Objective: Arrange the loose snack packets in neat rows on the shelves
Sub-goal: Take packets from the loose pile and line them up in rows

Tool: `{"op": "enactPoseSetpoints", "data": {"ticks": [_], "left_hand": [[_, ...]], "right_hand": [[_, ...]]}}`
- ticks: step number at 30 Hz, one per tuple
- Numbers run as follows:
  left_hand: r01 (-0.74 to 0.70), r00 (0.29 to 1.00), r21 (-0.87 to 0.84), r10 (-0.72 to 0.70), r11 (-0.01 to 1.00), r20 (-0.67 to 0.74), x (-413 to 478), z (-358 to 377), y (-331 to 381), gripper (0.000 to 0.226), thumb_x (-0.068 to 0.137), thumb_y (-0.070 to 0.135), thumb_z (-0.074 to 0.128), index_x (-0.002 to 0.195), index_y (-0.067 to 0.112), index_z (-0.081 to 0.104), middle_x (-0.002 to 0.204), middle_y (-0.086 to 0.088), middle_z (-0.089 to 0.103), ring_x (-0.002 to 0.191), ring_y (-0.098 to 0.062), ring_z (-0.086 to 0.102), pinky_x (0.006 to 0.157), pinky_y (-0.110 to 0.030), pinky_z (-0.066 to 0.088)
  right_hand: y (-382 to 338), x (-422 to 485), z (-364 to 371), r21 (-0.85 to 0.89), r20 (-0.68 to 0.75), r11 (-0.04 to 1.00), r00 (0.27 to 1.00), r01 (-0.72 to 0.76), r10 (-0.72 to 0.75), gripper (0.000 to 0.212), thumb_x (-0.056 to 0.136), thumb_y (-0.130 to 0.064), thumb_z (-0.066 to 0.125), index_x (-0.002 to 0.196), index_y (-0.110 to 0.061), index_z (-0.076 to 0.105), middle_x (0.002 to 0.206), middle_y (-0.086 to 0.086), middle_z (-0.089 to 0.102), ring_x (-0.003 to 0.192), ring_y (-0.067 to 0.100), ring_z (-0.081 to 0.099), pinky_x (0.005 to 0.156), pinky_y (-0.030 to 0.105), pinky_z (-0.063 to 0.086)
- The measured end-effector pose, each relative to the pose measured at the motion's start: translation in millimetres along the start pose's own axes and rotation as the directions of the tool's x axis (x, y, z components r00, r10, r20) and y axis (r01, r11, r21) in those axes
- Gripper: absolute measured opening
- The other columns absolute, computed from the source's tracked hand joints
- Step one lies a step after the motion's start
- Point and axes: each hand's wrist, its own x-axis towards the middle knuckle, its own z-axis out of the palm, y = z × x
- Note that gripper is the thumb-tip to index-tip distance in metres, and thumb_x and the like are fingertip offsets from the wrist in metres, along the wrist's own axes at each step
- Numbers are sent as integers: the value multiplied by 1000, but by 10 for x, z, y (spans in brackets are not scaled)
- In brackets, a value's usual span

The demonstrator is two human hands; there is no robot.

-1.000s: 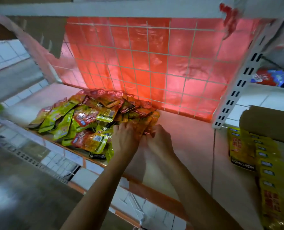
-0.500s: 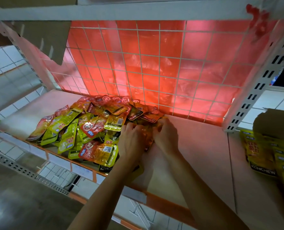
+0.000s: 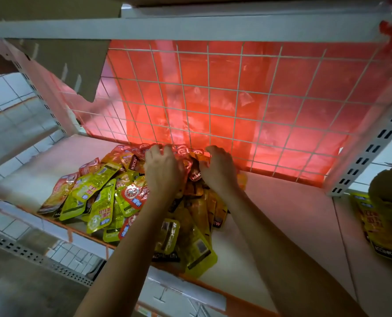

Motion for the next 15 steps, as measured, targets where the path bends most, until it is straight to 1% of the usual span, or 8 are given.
{"op": "enactPoseSetpoints", "data": {"ticks": [4,8,12,15], "left_hand": [[125,992,22,-125,992,10,183,-6,-190,60,92,39,54,131,-5,41,129,-27,43,122,-40,38,97,-49,35],[237,968,43,-239,971,72,342,13,-350,70,92,51,51,133,-4,36,133,-28,43,125,-42,38,101,-50,35],[245,960,81,-253,966,121,413,66,-471,77,90,63,47,131,-2,42,135,-27,48,128,-43,37,102,-50,33],[249,963,49,-253,967,94,424,85,-512,76,87,65,50,127,1,47,130,-23,53,124,-42,41,98,-49,36]], "right_hand": [[-171,102,125,-31,20,998,998,54,-53,39,89,-21,57,126,-9,54,120,15,59,115,34,51,92,38,40],[-287,199,197,-42,35,996,996,84,-83,40,89,-18,56,127,-8,54,120,16,59,115,35,51,92,38,41],[-443,269,283,-29,135,991,983,133,-128,45,87,-23,61,128,-7,53,122,16,59,117,34,51,94,37,41],[-533,269,355,-51,216,986,966,158,-144,43,85,-30,59,121,-6,55,116,17,62,110,35,56,84,35,45]]}}
